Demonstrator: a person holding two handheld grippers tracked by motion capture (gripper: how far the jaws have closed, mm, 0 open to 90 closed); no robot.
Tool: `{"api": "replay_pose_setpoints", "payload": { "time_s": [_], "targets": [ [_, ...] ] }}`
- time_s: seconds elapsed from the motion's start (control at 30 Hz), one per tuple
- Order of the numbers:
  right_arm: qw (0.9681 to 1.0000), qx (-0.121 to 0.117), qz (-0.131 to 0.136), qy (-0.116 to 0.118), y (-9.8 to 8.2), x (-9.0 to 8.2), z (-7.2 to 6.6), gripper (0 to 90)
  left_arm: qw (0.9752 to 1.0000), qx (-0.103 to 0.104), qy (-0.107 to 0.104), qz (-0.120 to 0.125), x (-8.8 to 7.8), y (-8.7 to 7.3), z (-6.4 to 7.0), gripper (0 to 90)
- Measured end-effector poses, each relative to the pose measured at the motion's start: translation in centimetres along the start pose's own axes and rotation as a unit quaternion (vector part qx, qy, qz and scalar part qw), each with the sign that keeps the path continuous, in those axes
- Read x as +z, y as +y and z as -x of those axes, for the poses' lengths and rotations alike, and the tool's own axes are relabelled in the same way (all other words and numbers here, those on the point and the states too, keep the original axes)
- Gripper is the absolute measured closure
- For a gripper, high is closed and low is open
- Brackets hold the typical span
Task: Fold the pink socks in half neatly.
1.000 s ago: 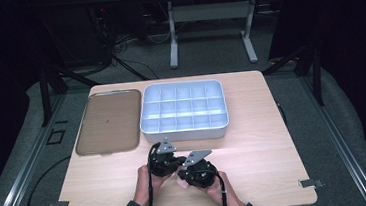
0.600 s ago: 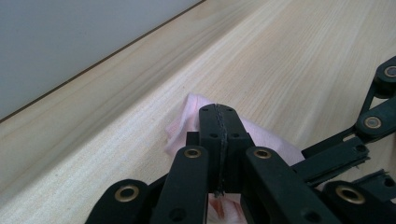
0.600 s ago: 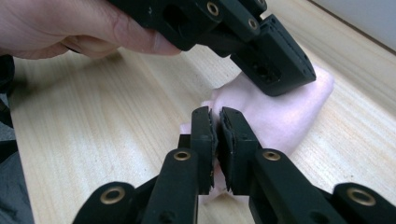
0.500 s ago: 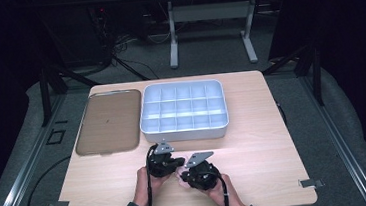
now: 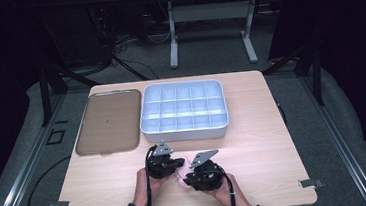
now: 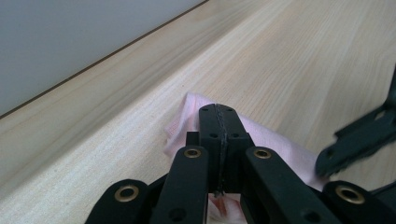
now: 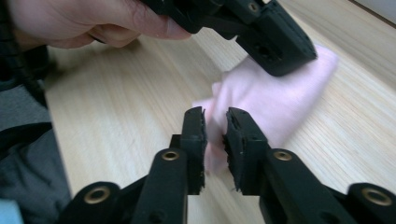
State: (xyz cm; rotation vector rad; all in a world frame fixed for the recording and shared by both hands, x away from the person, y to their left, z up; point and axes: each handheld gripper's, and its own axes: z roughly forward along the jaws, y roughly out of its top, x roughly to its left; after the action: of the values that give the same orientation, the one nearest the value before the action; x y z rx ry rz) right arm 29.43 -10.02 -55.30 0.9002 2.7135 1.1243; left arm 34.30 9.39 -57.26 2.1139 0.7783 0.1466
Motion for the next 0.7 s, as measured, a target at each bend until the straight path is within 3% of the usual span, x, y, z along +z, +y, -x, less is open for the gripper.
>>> {"api": "replay_pose_setpoints", "payload": {
  "time_s": [0.1, 0.17, 0.27, 0.37, 0.43, 0.53, 0.6, 0.7],
  "targets": [
    [0.9994, 0.018, 0.028, -0.007, 0.2, -1.6, 0.9, 70.1, 1.0, -0.003, 0.001, 0.004, 0.0, -0.1, 0.0, 89.9],
    [0.9978, 0.046, 0.043, -0.022, 0.5, -2.2, 1.7, 65.2, 1.0, -0.006, 0.002, 0.006, 0.0, -0.2, 0.1, 89.9],
    [0.9948, 0.088, 0.044, -0.026, 1.0, -1.3, 2.7, 44.0, 0.9999, -0.006, 0.004, 0.009, 0.0, -0.2, 0.1, 89.9],
    [0.9943, 0.099, 0.016, -0.038, 1.4, 0.4, 2.9, 36.0, 0.9999, -0.004, 0.007, 0.013, 0.0, -0.3, 0.2, 89.9],
    [0.9942, 0.102, -0.002, -0.035, 1.5, 1.4, 3.0, 35.4, 0.9999, -0.004, 0.008, 0.012, 0.0, -0.3, 0.3, 89.9],
    [0.9928, 0.115, -0.001, -0.035, 1.5, 2.3, 2.9, 34.1, 0.9999, -0.001, 0.01, 0.012, 0.0, -0.3, 0.3, 89.8],
    [0.9931, 0.111, -0.007, -0.037, 1.6, 2.5, 3.0, 33.6, 0.9999, -0.002, 0.009, 0.012, 0.0, -0.4, 0.3, 89.8],
    [0.9927, 0.106, -0.012, -0.056, 1.6, 3.0, 2.7, 32.8, 0.9999, -0.002, 0.007, 0.014, 0.0, -0.4, 0.2, 89.7]
  ]
}}
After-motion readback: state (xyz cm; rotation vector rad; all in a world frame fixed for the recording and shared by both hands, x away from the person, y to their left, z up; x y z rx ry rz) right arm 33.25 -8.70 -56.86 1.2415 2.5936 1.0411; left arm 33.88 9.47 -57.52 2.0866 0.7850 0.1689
